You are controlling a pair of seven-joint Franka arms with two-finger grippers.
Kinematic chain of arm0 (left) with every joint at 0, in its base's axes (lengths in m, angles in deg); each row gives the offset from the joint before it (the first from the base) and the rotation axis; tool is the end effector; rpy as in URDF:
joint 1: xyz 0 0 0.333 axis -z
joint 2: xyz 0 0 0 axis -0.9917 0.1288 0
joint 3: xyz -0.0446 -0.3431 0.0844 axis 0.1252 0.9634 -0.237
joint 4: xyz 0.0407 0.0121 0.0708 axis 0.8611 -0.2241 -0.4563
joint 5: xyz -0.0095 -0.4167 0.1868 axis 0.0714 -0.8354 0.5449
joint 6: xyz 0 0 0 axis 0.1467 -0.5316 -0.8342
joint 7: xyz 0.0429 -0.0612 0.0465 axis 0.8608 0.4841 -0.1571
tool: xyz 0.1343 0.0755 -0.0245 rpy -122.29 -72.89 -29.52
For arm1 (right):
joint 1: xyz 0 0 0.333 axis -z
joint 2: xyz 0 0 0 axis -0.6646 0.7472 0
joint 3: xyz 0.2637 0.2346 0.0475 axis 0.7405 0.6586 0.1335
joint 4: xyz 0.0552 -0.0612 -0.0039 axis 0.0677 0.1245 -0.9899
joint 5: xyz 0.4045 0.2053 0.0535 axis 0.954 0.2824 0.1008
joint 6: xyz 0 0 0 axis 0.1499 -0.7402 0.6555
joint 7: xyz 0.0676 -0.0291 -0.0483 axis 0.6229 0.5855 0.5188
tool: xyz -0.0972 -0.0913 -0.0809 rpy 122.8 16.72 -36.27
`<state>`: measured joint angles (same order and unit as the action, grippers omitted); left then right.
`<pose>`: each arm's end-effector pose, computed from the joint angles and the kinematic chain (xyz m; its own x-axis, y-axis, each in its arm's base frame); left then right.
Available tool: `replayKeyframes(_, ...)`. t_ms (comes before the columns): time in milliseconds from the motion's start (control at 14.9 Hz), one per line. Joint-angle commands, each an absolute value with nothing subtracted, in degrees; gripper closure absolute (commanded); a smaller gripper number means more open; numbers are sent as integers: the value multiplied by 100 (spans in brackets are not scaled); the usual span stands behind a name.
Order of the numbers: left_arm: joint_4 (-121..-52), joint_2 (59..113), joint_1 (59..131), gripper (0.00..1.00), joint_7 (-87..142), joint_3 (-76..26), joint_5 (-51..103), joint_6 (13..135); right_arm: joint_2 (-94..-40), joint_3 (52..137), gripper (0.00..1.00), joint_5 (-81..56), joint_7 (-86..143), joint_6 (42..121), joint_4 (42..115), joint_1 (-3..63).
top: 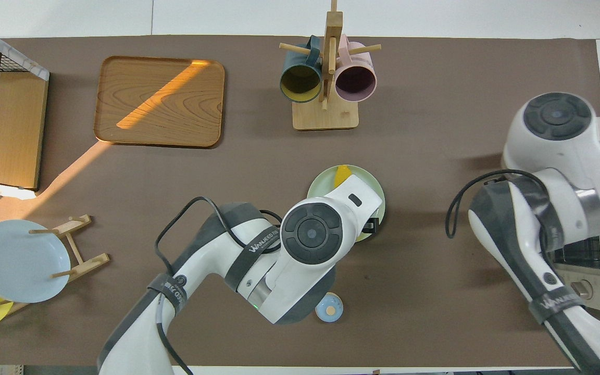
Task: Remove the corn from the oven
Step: 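Lift the yellow corn off the plate toward the wooden tray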
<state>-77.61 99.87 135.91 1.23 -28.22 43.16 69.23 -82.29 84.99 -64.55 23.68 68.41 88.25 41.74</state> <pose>0.4462 -0.6068 0.3099 0.9933 -0.1032 0.0524 -0.1117 -0.9729 0.2023 0.5910 -0.0718 0.4271 0.9751 0.1048 -0.1954 0.1653 -0.9310 0.3256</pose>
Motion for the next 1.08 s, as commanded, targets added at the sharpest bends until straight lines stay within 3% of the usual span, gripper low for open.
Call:
replayKeyframes(0, -7480, 10344, 13674, 0, 60, -2951, 4499, 7169, -8294, 8531, 100, -5985, 2825, 6913, 8859, 4498)
replayKeyframes(67, -7489, 10415, 13674, 0, 69, -2960, 4526, 7213, -8312, 8531, 99, -5800, 2914, 6913, 8789, 4577)
replayKeyframes(135, -7497, 10468, 13674, 0, 69, -2960, 4665, 7257, -8321, 8531, 71, -5572, 2915, 6818, 8684, 4587)
replayKeyframes(202, -7497, 10477, 13604, 0, 86, -2960, 4823, 7266, -8321, 8540, 34, -5352, 2906, 6651, 8518, 4569)
replayKeyframes(269, -7515, 10503, 13578, 0, 104, -2968, 4955, 7275, -8321, 8549, 3, -5106, 2915, 6484, 8324, 4543)
replayKeyframes(673, -7454, 10855, 13595, 0, 60, -2977, 5001, 7451, -8347, 8584, 0, -4673, 2906, 5385, 7217, 4517)
replayKeyframes(740, -7358, 10846, 13551, 9, 78, -2977, 4983, 7407, -8304, 8593, 0, -4682, 2898, 5280, 7032, 4499)
replayKeyframes(808, -7261, 10837, 13507, 25, 104, -2977, 4983, 7303, -8268, 8601, 0, -4682, 2897, 5200, 6944, 4429)
replayKeyframes(875, -7147, 10768, 13368, 81, 113, -2969, 4966, 7023, -8285, 8593, 0, -4543, 2880, 5252, 7030, 4437)
replayKeyframes(942, -7094, 10750, 13358, 100, 113, -2968, 4948, 6933, -8286, 8593, 0, -4480, 2854, 5261, 7022, 4420)
replayKeyframes(1010, -7084, 10706, 13323, 100, 113, -2968, 4939, 6871, -8277, 8593, 0, -4462, 2810, 5244, 7004, 4420)
